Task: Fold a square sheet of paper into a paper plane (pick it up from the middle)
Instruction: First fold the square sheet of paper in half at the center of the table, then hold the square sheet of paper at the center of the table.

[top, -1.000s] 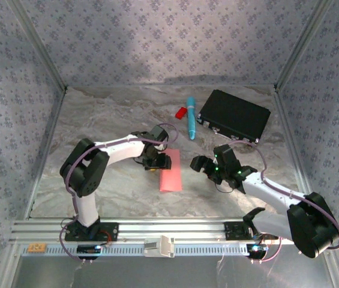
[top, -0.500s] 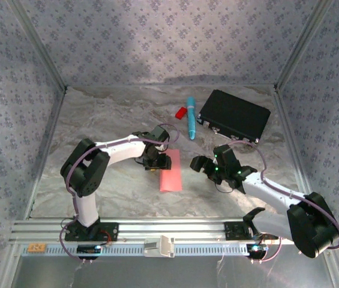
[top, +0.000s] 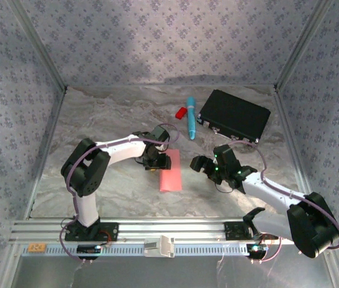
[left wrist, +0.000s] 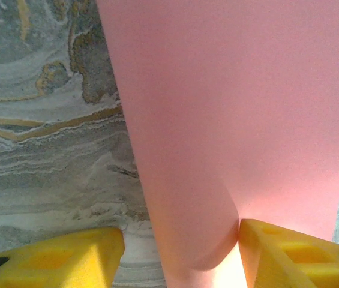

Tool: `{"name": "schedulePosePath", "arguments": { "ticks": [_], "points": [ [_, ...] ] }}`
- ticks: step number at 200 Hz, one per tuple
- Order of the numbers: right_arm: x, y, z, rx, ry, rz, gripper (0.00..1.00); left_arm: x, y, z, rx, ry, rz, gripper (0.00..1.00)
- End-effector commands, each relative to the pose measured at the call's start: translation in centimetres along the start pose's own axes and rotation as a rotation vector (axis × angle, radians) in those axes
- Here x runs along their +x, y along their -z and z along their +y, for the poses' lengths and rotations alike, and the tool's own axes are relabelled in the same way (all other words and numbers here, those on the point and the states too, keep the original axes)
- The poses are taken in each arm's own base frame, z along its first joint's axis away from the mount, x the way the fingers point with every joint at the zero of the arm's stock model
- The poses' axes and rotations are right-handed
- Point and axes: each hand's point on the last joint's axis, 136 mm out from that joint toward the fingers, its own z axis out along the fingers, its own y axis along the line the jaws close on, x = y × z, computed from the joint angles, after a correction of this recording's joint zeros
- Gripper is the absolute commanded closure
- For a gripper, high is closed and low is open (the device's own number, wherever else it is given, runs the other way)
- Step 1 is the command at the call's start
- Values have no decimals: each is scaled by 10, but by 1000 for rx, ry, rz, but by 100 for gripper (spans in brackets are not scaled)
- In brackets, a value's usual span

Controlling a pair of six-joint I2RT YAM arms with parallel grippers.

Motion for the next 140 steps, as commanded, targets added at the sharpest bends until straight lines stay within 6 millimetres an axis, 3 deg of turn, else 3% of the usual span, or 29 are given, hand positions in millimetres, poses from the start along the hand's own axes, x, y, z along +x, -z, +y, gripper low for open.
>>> {"name": "schedulePosePath", "arguments": {
  "ticks": [1,140],
  "points": [
    [-4,1,5,9,-9,-7,8,11,-37,23,-86,-10,50,43],
    [-3,-1,15,-30,13,0,11,14,-41,27,-97,-11,55,42]
  ]
}}
